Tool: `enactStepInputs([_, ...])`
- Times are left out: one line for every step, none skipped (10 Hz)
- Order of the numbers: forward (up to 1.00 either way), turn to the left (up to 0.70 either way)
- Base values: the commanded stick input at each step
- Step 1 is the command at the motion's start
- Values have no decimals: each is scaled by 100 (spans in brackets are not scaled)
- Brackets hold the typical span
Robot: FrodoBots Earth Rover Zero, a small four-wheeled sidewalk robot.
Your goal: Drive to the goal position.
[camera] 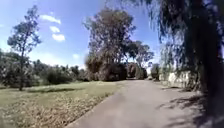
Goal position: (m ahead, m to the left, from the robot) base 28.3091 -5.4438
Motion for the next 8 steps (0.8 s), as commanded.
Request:
enactStepInputs([100,0])
enactStepInputs([100,0])
enactStepInputs([100,-28])
enactStepInputs([100,-14])
enactStepInputs([0,0])
enactStepInputs([0,0])
enactStepInputs([0,0])
enactStepInputs([0,0])
